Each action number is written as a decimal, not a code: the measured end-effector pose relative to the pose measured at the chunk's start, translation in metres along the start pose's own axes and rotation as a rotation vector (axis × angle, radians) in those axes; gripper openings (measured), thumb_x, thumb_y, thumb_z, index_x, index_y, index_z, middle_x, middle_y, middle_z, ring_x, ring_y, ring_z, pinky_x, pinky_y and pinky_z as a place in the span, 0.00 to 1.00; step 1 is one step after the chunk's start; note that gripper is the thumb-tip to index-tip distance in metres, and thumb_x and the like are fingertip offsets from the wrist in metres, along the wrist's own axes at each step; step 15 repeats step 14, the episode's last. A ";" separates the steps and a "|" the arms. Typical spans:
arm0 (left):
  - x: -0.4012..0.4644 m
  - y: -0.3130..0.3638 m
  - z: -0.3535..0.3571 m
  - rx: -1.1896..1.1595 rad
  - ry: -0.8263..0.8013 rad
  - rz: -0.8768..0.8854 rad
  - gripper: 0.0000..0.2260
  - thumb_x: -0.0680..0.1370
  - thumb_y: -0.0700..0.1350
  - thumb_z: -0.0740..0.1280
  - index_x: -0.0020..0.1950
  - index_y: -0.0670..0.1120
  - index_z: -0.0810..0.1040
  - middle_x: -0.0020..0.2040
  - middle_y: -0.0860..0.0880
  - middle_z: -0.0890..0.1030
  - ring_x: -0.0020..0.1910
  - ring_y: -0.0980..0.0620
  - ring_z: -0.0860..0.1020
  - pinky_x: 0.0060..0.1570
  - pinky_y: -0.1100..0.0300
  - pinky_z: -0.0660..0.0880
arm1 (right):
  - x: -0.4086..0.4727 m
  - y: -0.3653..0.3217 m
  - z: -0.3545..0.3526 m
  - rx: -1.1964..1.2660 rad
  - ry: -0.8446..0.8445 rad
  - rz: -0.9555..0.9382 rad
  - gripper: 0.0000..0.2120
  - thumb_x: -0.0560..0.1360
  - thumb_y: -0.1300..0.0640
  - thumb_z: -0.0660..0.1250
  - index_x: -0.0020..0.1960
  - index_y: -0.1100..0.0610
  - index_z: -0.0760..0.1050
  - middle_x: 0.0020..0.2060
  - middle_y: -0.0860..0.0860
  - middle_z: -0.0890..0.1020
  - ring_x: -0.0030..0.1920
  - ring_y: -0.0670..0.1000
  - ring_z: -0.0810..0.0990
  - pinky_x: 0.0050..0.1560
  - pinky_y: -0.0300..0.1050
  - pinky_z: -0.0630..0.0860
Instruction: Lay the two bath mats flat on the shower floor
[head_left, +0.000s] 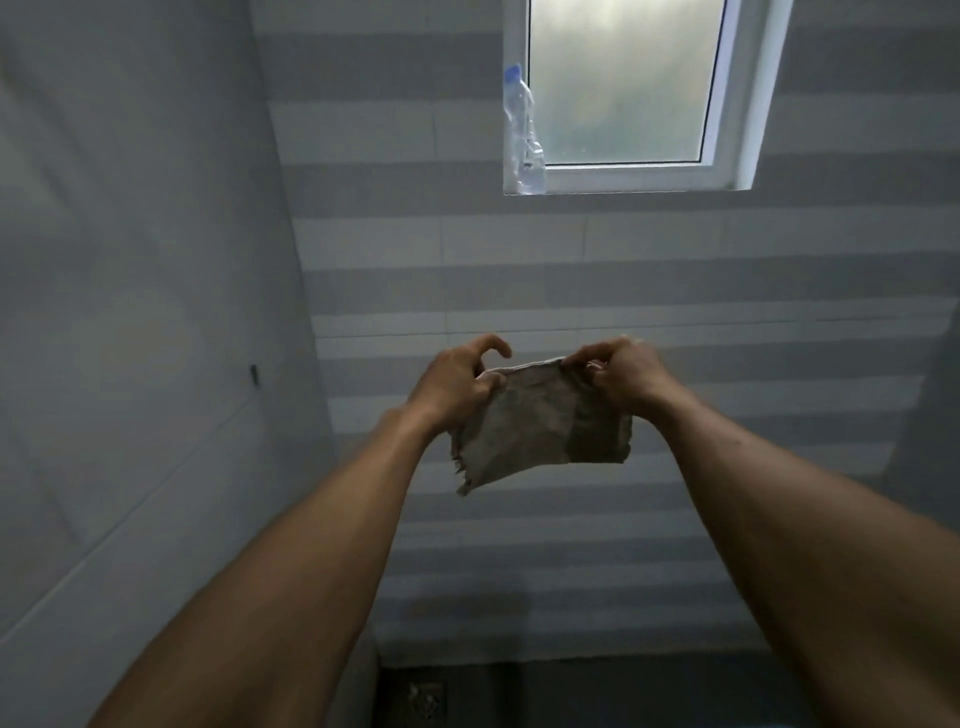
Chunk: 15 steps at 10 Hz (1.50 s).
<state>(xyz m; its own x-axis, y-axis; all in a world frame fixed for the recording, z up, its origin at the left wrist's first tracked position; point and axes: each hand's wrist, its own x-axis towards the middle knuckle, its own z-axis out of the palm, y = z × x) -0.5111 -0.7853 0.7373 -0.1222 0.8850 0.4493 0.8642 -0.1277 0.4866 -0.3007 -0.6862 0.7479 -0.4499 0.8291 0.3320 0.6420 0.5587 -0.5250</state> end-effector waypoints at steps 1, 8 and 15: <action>-0.009 -0.036 -0.024 0.115 0.005 -0.013 0.07 0.79 0.46 0.65 0.55 0.57 0.77 0.43 0.48 0.82 0.43 0.48 0.80 0.44 0.52 0.79 | 0.032 -0.027 0.042 -0.025 -0.014 -0.088 0.15 0.79 0.60 0.66 0.58 0.43 0.82 0.60 0.54 0.81 0.60 0.56 0.79 0.60 0.59 0.78; -0.020 -0.220 -0.110 0.733 -0.038 -0.794 0.17 0.80 0.39 0.58 0.70 0.38 0.70 0.66 0.39 0.75 0.62 0.40 0.75 0.58 0.53 0.71 | 0.183 -0.227 0.270 -0.110 -0.398 -0.650 0.22 0.80 0.62 0.60 0.72 0.48 0.71 0.62 0.58 0.74 0.62 0.59 0.73 0.58 0.47 0.69; -0.011 -0.211 -0.050 0.604 -0.984 -1.047 0.20 0.84 0.50 0.58 0.69 0.37 0.72 0.69 0.43 0.74 0.66 0.44 0.74 0.60 0.56 0.71 | 0.201 -0.170 0.328 0.066 -0.737 -0.457 0.16 0.76 0.56 0.66 0.61 0.43 0.81 0.61 0.46 0.82 0.63 0.49 0.77 0.66 0.41 0.70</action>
